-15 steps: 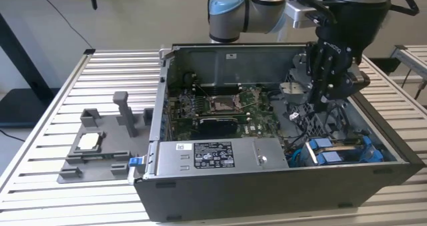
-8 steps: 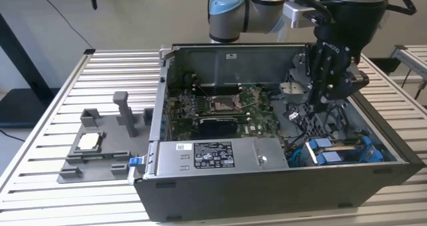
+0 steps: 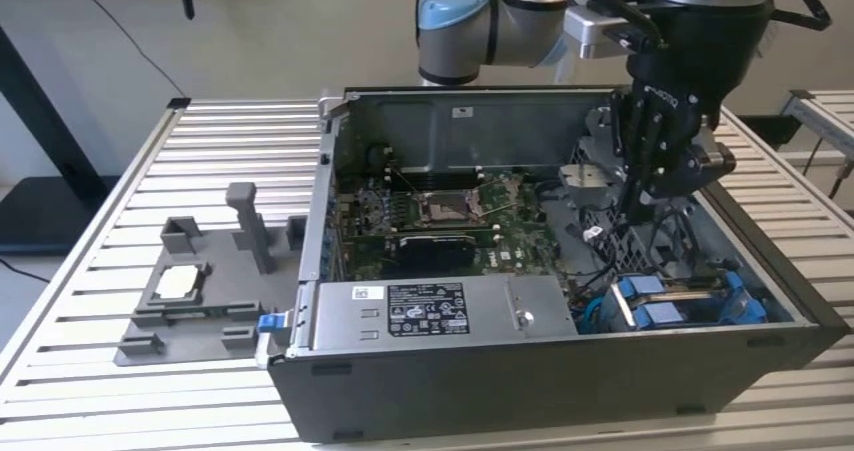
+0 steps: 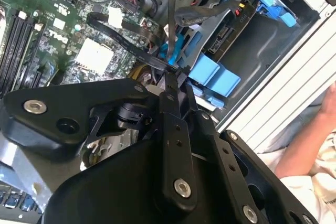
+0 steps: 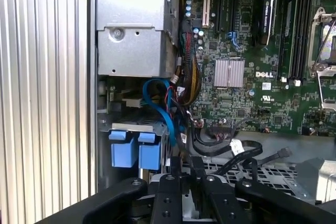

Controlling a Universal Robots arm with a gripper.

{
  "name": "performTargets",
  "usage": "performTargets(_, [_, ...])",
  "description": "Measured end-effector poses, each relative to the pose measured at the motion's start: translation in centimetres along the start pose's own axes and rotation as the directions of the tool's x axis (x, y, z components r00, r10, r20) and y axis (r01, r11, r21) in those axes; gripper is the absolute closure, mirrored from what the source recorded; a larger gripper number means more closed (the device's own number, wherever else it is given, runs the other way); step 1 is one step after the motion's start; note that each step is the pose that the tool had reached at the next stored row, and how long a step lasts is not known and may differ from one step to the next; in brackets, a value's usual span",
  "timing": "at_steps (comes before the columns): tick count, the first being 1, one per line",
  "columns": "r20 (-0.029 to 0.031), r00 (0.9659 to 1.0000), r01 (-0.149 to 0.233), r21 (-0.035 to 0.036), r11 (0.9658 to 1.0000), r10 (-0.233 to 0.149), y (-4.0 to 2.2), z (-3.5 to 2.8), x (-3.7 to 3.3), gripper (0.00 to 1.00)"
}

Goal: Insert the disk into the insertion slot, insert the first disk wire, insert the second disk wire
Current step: 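Insert the second disk wire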

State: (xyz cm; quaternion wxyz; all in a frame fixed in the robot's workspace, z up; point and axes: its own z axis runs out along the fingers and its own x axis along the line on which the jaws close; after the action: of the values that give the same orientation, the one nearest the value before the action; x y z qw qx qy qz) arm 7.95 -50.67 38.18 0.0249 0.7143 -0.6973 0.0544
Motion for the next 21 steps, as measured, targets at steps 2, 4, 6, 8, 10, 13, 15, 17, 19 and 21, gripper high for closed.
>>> performTargets(2, [-0.0001, 1.0000, 0.000, 0.0006, 1.0000, 0.000, 0.00, 0.00, 0.00, 0.80])
performTargets(4, [0.0001, 1.0000, 0.000, 0.0007, 1.0000, 0.000, 0.00, 0.02, 0.02, 0.82])
performTargets(6, [-0.0001, 1.0000, -0.001, 0.0007, 1.0000, 0.001, 0.01, 0.03, 0.16, 0.85])
performTargets(8, [-0.0001, 1.0000, -0.001, 0.0006, 1.0000, 0.001, 0.01, 0.07, 0.31, 0.85])
performTargets(10, [0.0001, 1.0000, -0.001, 0.0006, 1.0000, 0.001, 0.02, 0.13, 0.65, 0.85])
performTargets(13, [-0.0045, 1.0000, -0.001, 0.0003, 1.0000, 0.001, 0.02, 0.20, 0.72, 0.85])
performTargets(15, [-0.0084, 1.0000, -0.001, 0.0003, 1.0000, 0.001, 0.02, 0.26, 0.70, 0.85])
performTargets(17, [-0.0243, 0.9997, 0.000, 0.0001, 1.0000, 0.000, 0.03, 0.38, 0.66, 0.84])
performTargets(19, [-0.0422, 0.9991, 0.000, 0.0016, 1.0000, 0.000, 0.03, 0.52, 0.64, 0.77])
performTargets(21, [-0.0515, 0.9987, 0.000, 0.0063, 1.0000, 0.000, 0.04, 0.66, 0.62, 0.77])
